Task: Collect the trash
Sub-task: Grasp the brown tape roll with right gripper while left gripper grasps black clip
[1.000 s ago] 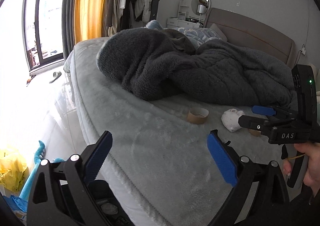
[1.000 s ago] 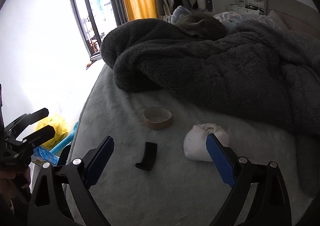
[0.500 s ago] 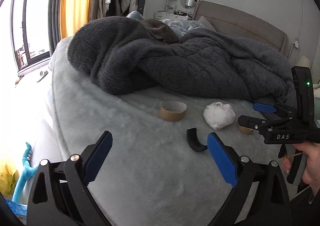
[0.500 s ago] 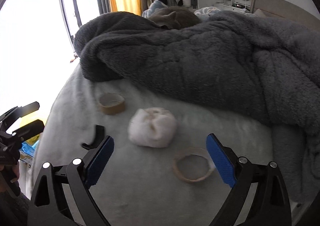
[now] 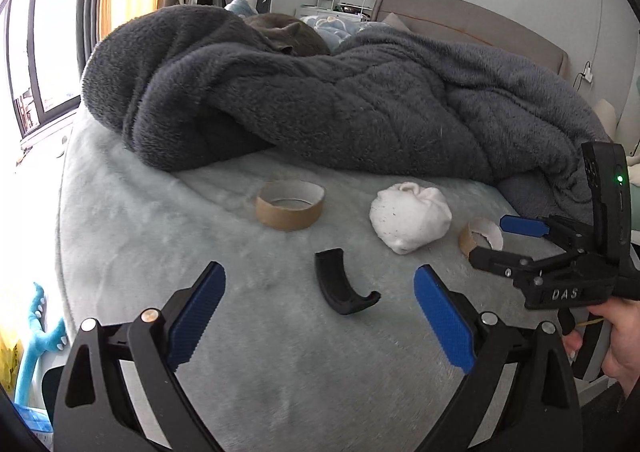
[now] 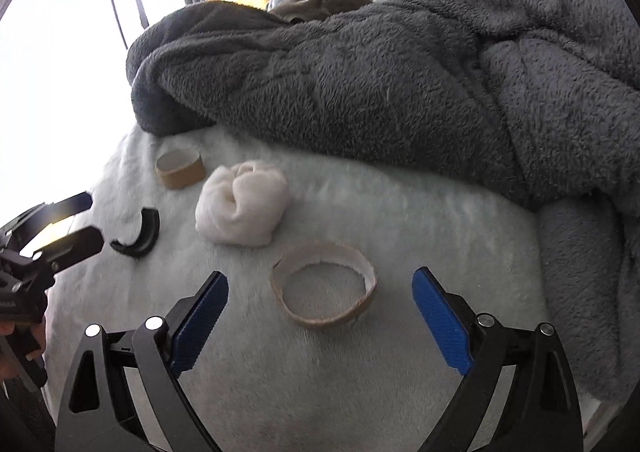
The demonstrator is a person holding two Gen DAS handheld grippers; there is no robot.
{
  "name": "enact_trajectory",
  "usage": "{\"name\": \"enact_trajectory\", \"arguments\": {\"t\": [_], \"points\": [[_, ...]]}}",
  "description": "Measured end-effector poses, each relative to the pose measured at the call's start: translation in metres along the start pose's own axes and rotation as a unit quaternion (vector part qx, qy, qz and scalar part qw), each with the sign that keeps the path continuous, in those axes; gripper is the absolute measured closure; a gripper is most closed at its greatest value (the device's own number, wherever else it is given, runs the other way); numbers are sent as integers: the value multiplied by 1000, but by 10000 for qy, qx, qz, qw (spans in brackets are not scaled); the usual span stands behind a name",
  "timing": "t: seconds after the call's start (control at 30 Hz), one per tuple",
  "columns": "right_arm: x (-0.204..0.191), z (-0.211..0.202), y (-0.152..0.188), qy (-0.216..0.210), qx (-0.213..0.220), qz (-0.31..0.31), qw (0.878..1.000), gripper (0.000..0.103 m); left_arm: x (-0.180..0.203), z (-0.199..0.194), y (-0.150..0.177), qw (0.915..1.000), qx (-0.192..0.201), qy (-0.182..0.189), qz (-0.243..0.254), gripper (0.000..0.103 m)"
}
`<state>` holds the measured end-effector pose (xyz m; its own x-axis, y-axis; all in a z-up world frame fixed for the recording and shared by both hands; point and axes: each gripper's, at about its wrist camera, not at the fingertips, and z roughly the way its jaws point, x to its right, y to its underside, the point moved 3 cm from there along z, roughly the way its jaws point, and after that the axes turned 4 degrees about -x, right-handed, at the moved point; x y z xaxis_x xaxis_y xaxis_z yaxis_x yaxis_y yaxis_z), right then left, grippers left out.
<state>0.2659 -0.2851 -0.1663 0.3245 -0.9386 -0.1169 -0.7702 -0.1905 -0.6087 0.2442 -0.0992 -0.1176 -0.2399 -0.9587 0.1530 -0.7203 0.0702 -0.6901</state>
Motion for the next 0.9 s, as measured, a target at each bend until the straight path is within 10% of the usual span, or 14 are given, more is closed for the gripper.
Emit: {"name": "enact_trajectory", "arguments": {"t": [0.43, 0.9], "points": [[2, 6, 2, -178, -30, -8, 9998, 48, 15, 25, 1, 9997, -201, -131, 64, 23], [7, -21, -2, -489, 342, 45, 9982, 49, 21, 43, 0, 9988, -454, -183, 92, 55]]}}
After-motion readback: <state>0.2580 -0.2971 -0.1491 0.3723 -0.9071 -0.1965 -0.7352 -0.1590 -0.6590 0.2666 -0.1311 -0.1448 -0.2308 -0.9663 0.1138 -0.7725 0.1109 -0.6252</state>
